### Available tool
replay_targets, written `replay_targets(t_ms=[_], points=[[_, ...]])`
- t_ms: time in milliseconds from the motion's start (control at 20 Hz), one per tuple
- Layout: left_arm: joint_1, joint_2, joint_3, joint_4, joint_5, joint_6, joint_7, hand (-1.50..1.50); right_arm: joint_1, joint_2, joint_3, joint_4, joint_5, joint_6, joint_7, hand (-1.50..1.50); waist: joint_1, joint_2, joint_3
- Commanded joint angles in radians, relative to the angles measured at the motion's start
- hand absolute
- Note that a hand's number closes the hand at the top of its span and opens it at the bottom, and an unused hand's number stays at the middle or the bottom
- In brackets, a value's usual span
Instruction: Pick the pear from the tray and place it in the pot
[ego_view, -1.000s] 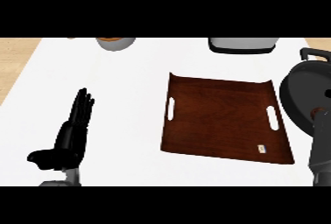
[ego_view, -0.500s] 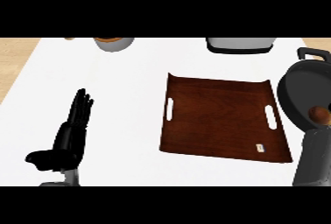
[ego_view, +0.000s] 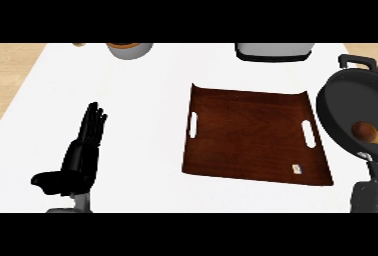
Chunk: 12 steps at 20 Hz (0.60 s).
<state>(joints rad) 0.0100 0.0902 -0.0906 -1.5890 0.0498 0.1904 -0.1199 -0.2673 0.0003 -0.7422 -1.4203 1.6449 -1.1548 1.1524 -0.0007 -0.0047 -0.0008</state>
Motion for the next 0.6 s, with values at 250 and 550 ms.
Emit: replay_targets(t_ms=[250, 550], points=[[0.001, 0.001, 0.01, -0.008, 0.002, -0.002, 0.016, 0.0, 0.269, 0.0, 0.155, -0.24, 0.058, -0.041, 0.265, -1.5, -0.004, 0.001, 0.0], [-0.004, -0.017, -0.007, -0.012, -0.015, 0.014, 0.023, 0.0, 0.36, 0.0, 0.151, -0.335, 0.075, -0.066, 0.321, -1.5, -0.008, 0.001, 0.002]])
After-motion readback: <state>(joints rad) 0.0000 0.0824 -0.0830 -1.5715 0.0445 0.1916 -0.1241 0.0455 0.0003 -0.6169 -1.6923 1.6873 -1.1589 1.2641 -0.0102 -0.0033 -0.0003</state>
